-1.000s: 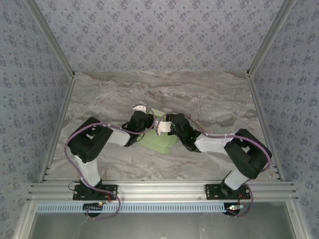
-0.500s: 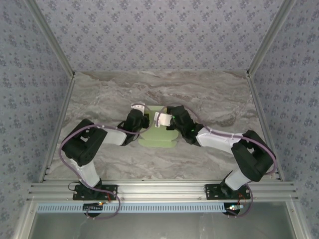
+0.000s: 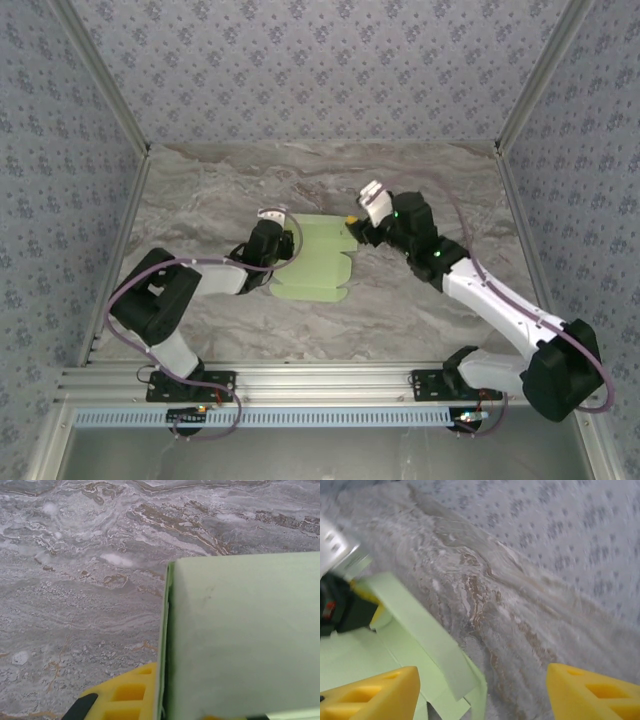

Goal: Fold the paper box

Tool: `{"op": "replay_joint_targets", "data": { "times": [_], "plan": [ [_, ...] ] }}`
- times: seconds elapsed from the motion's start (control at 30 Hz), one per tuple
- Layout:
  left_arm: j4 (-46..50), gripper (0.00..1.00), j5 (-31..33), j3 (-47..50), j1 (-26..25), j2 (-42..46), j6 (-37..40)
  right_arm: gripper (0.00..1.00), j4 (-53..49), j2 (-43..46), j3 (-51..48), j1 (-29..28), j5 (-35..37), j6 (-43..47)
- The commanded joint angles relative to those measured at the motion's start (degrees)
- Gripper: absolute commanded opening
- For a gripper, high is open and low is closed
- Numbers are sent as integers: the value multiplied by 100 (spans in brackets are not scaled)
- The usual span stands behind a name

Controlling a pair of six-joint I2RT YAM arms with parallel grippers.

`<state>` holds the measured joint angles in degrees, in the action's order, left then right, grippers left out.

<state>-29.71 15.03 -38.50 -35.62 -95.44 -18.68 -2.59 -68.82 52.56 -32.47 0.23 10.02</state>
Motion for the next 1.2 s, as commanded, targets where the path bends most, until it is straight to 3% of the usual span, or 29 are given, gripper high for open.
{"op": "replay_joint_targets", "data": {
  "times": [0.0,0.27,0.53,1.17],
  "plan": [
    [106,4,57,52,0,227,-33,67,-1234,-570,745,15,-438,-1828],
    [160,4,167,29,1,265,-47,64,-1873,-1662,1742,-268,-655,-2519],
    [167,4,231,27,-12,280,-83,62,-1766,-2242,1787,-234,-740,-3047],
    [81,4,218,88,-45,244,-79,58,203,-2480,994,36,-1395,-4734]
  ]
}}
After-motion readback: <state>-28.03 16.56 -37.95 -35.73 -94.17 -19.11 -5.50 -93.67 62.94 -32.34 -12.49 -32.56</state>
